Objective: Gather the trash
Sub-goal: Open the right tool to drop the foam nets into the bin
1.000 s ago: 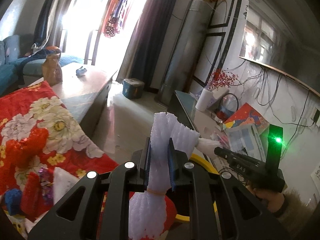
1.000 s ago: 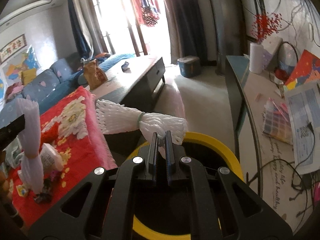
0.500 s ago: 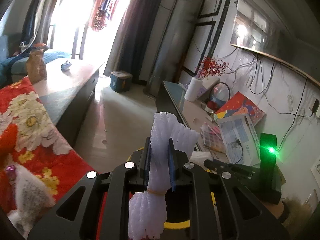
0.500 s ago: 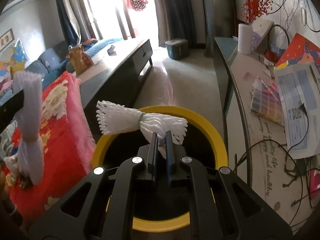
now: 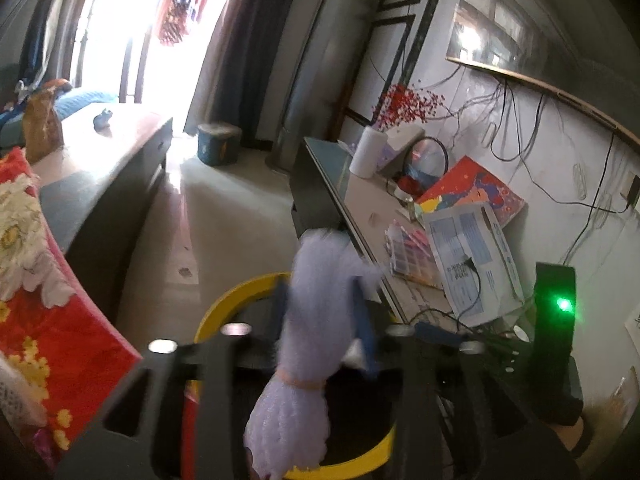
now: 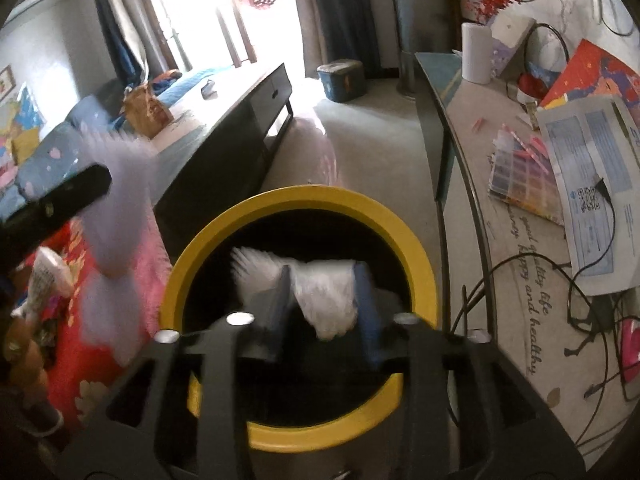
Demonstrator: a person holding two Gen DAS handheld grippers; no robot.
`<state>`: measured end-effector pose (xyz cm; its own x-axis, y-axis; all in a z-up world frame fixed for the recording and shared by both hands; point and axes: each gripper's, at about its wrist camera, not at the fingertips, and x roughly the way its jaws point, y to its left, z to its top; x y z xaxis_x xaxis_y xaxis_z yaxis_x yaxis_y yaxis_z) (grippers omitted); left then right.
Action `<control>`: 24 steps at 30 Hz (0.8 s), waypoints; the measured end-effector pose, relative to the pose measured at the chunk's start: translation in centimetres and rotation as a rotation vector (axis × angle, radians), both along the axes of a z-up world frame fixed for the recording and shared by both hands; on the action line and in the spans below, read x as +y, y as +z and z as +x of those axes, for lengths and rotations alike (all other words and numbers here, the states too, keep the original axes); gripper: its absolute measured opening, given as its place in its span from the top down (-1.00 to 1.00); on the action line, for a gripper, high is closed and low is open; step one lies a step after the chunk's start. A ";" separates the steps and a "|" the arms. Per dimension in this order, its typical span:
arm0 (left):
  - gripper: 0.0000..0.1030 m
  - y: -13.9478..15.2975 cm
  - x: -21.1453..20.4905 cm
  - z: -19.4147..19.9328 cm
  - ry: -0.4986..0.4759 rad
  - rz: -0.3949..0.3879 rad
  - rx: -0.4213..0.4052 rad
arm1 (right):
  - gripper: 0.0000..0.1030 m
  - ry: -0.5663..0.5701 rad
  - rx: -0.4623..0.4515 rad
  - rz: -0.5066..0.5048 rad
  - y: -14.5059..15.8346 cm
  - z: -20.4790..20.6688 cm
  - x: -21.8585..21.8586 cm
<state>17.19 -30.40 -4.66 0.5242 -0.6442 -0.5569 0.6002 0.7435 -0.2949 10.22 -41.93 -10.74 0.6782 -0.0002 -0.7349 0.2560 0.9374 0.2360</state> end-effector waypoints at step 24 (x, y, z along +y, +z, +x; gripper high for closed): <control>-0.87 2.5 9.5 -2.2 0.264 0.042 -0.080 | -0.54 -0.018 -0.204 0.001 4.9 -1.4 2.4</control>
<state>14.99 -20.93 -2.15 0.7144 -0.4566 -0.5303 0.4045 0.8878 -0.2196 8.80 -39.49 -5.88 0.8129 -0.0131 -0.5823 0.2195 0.9329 0.2854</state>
